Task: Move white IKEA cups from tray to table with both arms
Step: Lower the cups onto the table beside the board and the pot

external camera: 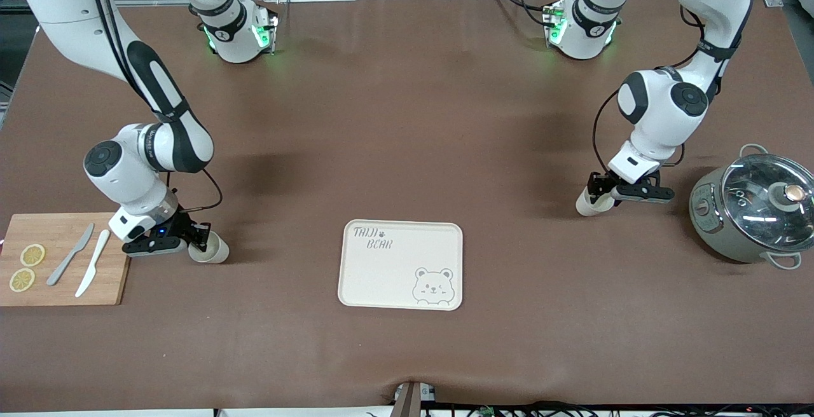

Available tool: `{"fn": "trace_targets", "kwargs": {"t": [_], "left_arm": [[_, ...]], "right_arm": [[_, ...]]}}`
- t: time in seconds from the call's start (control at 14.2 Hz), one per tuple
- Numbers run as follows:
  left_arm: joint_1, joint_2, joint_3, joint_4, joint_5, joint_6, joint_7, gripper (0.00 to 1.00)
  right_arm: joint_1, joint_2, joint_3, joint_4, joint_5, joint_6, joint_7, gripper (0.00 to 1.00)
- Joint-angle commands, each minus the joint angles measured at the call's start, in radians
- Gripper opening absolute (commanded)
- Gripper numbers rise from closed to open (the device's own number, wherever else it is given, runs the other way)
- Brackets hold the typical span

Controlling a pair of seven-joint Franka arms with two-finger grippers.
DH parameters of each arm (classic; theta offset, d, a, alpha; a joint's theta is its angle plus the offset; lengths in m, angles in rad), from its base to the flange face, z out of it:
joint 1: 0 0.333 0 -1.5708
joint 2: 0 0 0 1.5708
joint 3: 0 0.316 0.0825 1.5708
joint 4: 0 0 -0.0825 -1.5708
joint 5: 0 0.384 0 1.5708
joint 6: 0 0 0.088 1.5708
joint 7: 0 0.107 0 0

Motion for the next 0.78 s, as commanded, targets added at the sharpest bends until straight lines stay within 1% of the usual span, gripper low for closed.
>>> {"fn": "trace_targets", "kwargs": {"t": [0.0, 0.07, 0.14, 0.21, 0.35, 0.56, 0.71], "left_arm": [[0.007, 0.007, -0.011, 0.004, -0.025, 0.02, 0.032, 0.78], [0.007, 0.007, -0.011, 0.005, -0.025, 0.02, 0.032, 0.78], [0.007, 0.007, -0.011, 0.005, -0.025, 0.02, 0.032, 0.78], [-0.002, 0.007, -0.009, 0.013, -0.024, 0.014, 0.033, 0.78], [0.001, -0.022, -0.009, 0.021, -0.025, -0.024, 0.027, 0.78], [0.004, -0.091, -0.006, 0.109, -0.016, -0.266, 0.021, 0.81], [0.005, -0.12, -0.003, 0.174, -0.01, -0.406, 0.018, 0.87]], "right_arm": [[-0.007, 0.0, 0.007, -0.01, 0.031, 0.019, -0.025, 0.4], [-0.007, 0.0, 0.007, -0.01, 0.031, 0.019, -0.023, 0.5], [-0.007, 0.0, 0.008, -0.008, 0.031, 0.017, -0.023, 0.63], [-0.007, 0.0, 0.007, -0.007, 0.031, 0.017, -0.023, 1.0], [-0.007, 0.0, 0.008, -0.007, 0.031, 0.017, -0.025, 1.0], [-0.007, 0.0, 0.008, -0.007, 0.031, 0.017, -0.028, 1.0], [-0.013, 0.0, 0.007, -0.003, 0.031, 0.017, -0.046, 1.0]]}}
